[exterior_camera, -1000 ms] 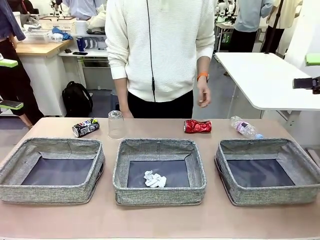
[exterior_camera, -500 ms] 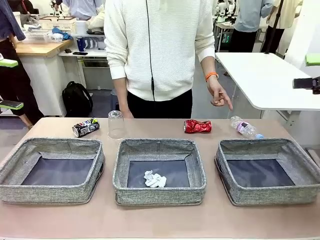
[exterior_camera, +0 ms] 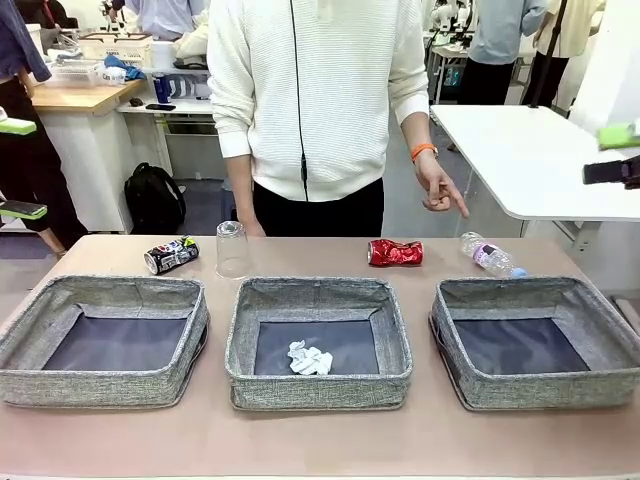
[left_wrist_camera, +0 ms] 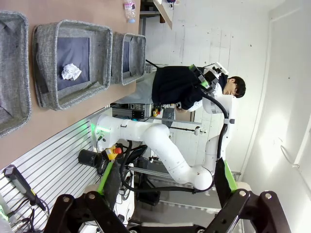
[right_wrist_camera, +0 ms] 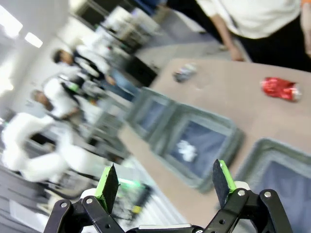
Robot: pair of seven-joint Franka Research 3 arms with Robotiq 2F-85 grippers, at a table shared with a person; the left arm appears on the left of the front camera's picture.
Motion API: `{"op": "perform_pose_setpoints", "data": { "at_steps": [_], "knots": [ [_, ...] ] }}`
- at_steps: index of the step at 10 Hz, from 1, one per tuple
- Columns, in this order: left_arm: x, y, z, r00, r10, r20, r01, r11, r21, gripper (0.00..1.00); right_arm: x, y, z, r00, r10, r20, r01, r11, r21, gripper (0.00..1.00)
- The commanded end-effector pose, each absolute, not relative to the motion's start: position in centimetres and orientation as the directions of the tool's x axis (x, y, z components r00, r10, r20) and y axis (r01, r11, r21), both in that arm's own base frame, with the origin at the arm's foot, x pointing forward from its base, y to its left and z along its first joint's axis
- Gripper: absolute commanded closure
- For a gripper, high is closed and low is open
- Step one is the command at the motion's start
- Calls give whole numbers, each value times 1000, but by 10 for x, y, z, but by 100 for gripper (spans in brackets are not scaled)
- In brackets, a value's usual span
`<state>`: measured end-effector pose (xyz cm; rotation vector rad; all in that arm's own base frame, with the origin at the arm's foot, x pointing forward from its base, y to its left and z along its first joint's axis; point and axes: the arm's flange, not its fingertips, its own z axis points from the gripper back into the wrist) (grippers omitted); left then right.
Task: Sort the waste into the appropriate baskets.
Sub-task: Pick up the waste item pointed out by the person.
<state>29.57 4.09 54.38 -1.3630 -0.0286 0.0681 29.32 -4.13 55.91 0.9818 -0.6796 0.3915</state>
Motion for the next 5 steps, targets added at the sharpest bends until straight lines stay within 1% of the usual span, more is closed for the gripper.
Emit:
{"op": "perform_pose_setpoints", "data": {
  "at_steps": [1, 2, 3, 4, 5],
  "knots": [
    [297, 41, 545, 998, 65, 7, -6, 189, -982, 0, 320, -31, 544, 662, 489, 568, -471, 861, -192, 0],
    [297, 41, 545, 998, 65, 7, -6, 189, -982, 0, 331, -28, 532, 711, 631, 311, -520, 769, -371, 0],
    [297, 41, 545, 998, 65, 7, -6, 189, -982, 0, 342, -31, 526, 767, 587, 260, -438, 775, -456, 0],
    [297, 41, 545, 998, 65, 7, -6, 189, -982, 0, 342, -33, 529, 777, 528, 343, -340, 811, -477, 0],
    [297, 41, 545, 998, 65, 7, -6, 189, -982, 0, 328, -27, 538, 677, 336, 655, -613, 750, 249, 0]
  ]
}}
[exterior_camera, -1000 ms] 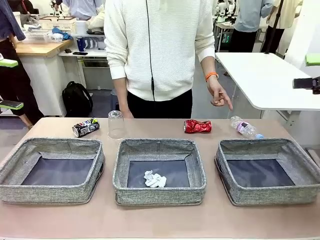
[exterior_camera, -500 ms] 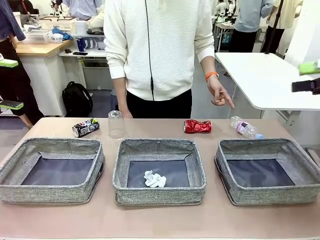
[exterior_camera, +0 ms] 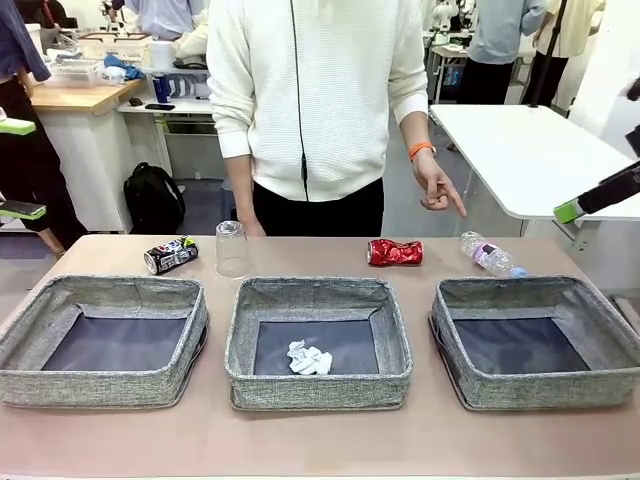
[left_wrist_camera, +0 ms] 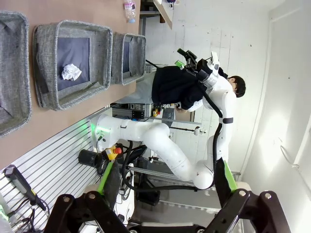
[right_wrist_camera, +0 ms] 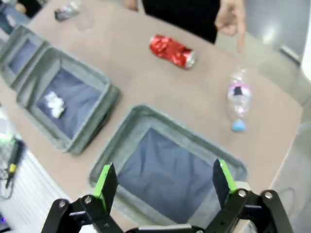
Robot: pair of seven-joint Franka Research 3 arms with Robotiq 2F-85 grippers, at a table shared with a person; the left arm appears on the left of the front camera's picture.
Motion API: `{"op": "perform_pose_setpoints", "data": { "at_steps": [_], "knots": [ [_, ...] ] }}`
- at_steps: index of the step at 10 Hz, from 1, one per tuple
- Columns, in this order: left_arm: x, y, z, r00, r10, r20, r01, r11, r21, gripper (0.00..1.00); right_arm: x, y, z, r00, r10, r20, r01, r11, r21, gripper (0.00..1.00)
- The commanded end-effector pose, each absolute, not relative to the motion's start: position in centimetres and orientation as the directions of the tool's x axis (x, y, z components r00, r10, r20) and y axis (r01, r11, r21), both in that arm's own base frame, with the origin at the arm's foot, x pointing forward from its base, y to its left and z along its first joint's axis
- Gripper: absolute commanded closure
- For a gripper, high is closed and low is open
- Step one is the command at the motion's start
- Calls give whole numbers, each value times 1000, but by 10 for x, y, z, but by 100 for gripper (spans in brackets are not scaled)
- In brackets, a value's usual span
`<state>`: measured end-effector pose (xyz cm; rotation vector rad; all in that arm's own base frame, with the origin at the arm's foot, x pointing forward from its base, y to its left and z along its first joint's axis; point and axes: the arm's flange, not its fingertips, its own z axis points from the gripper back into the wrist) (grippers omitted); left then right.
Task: Sort the waste into the appropriate baskets.
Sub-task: Pick up the waste item pointed out by the person.
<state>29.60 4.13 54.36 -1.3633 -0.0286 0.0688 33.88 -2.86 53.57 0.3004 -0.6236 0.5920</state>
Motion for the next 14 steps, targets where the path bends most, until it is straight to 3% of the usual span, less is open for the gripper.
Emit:
{"op": "perform_pose_setpoints", "data": {
  "at_steps": [1, 2, 6, 7, 8, 10, 12, 13, 14],
  "knots": [
    [297, 41, 545, 998, 65, 7, -6, 189, -982, 0, 338, -30, 537, 657, 421, 625, -597, 797, 91, 0],
    [297, 41, 545, 998, 65, 7, -6, 189, -982, 0, 348, -26, 536, 733, 406, 546, -517, 854, 60, 0],
    [297, 41, 545, 998, 65, 7, -6, 189, -982, 0, 499, -21, 491, 820, 343, 458, -466, 864, 188, 0],
    [297, 41, 545, 998, 65, 7, -6, 189, -982, 0, 539, -24, 467, 833, 336, 441, -423, 899, 115, 0],
    [297, 41, 545, 998, 65, 7, -6, 189, -982, 0, 555, -25, 452, 821, 369, 435, -418, 908, 18, 0],
    [297, 41, 545, 998, 65, 7, -6, 189, -982, 0, 550, -22, 439, 834, 331, 442, -429, 893, 140, 0],
    [297, 41, 545, 998, 65, 7, -6, 189, -982, 0, 566, -25, 423, 817, 370, 443, -446, 892, 77, 0],
    [297, 41, 545, 998, 65, 7, -6, 189, -982, 0, 555, -17, 435, 815, 397, 421, -424, 905, -32, 0],
    [297, 41, 545, 998, 65, 7, -6, 189, -982, 0, 574, -12, 425, 824, 398, 403, -406, 911, -68, 0]
  ]
}}
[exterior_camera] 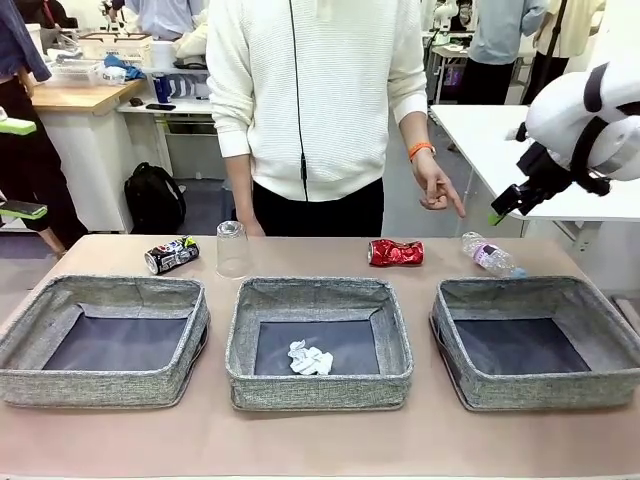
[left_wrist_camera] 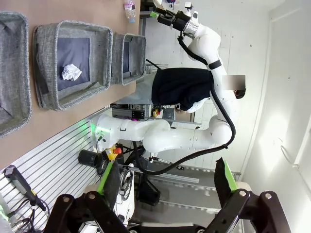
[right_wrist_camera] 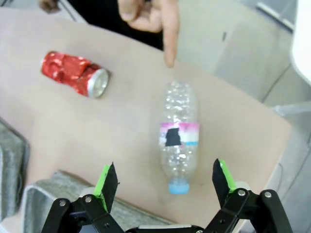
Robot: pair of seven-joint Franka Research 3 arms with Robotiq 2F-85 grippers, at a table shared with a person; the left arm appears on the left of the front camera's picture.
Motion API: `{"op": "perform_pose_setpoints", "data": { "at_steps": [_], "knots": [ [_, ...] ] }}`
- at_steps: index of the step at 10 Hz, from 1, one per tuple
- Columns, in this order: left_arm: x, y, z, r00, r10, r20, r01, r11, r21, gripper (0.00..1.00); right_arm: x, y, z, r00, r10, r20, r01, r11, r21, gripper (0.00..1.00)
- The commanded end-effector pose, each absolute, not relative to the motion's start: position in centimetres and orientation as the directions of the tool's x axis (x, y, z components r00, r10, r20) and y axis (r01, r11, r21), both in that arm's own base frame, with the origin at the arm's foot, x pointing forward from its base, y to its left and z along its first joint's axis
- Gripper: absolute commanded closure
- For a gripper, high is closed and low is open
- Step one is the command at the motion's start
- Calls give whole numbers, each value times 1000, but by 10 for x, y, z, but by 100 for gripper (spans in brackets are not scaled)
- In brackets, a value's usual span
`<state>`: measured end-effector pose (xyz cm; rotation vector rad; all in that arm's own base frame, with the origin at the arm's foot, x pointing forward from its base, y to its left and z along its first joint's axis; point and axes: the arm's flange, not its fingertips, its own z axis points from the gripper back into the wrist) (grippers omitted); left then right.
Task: Sort the waste into the appropriate baskets.
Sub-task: Pick up the waste item pointed out by the person.
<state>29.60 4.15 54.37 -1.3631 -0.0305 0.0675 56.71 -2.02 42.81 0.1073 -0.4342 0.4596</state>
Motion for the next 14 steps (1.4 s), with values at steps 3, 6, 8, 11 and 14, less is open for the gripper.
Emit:
{"op": "perform_pose_setpoints", "data": {
  "at_steps": [3, 6, 8, 11, 14],
  "knots": [
    [297, 41, 545, 998, 65, 7, -6, 189, -982, 0, 621, -17, 388, 852, 385, 355, -397, 917, -42, 0],
    [297, 41, 545, 998, 65, 7, -6, 189, -982, 0, 641, -11, 351, 878, 367, 305, -373, 927, -41, 0],
    [297, 41, 545, 998, 65, 7, -6, 189, -982, 0, 650, -11, 331, 883, 360, 301, -366, 930, -38, 0],
    [297, 41, 545, 998, 65, 7, -6, 189, -982, 0, 653, -8, 318, 878, 392, 275, -394, 918, -47, 0],
    [297, 41, 545, 998, 65, 7, -6, 189, -982, 0, 652, -7, 316, 881, 394, 262, -401, 916, -28, 0]
  ]
}}
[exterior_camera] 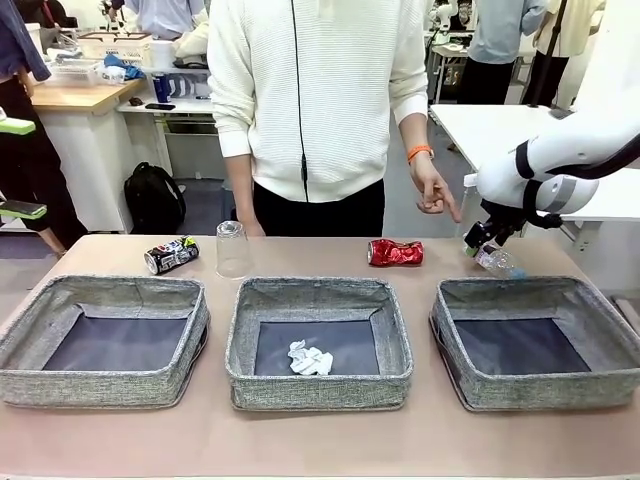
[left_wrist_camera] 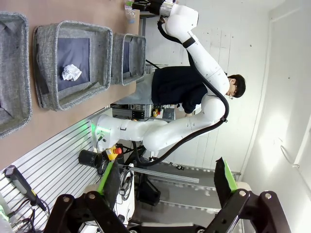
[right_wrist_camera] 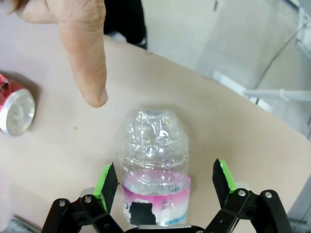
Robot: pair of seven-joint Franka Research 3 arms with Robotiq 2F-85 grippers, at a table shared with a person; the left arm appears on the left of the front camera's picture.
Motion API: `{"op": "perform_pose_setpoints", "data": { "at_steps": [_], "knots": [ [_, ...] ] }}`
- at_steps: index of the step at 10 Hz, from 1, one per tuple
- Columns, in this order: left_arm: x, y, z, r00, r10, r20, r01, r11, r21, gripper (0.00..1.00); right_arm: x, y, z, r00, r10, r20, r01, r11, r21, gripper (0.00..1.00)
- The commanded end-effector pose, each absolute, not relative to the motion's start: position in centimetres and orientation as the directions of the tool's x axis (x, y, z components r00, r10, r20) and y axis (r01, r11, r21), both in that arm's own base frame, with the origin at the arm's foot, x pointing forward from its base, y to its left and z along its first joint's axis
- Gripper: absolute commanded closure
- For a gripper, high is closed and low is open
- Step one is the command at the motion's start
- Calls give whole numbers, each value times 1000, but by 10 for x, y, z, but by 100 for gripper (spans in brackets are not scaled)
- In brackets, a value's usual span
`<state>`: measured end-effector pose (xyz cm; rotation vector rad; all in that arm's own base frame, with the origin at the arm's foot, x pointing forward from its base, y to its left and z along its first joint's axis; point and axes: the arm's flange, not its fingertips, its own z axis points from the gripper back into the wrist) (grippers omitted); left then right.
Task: Sort the waste into the appropriate baskets.
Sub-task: Pick up the waste item pointed out by the person.
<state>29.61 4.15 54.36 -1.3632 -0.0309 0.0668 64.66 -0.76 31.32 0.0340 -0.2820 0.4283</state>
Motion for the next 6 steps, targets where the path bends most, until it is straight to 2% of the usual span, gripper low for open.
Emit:
{"op": "perform_pose_setpoints", "data": {
  "at_steps": [1, 2, 3, 4, 5, 6],
  "knots": [
    [297, 41, 545, 998, 65, 7, -6, 189, -982, 0, 652, -7, 315, 884, 394, 250, -402, 915, -21, 0],
    [297, 41, 545, 998, 65, 7, -6, 189, -982, 0, 652, -7, 313, 884, 403, 236, -410, 912, -23, 26],
    [297, 41, 545, 998, 65, 7, -6, 189, -982, 0, 652, -7, 313, 890, 401, 216, -407, 913, -17, 60],
    [297, 41, 545, 998, 65, 7, -6, 189, -982, 0, 652, -7, 313, 893, 401, 204, -407, 913, -13, 85],
    [297, 41, 545, 998, 65, 7, -6, 189, -982, 0, 651, -7, 312, 895, 405, 187, -414, 910, 11, 100],
    [297, 41, 545, 998, 65, 7, -6, 189, -982, 0, 650, -6, 312, 898, 401, 178, -409, 912, 10, 100]
  ]
}}
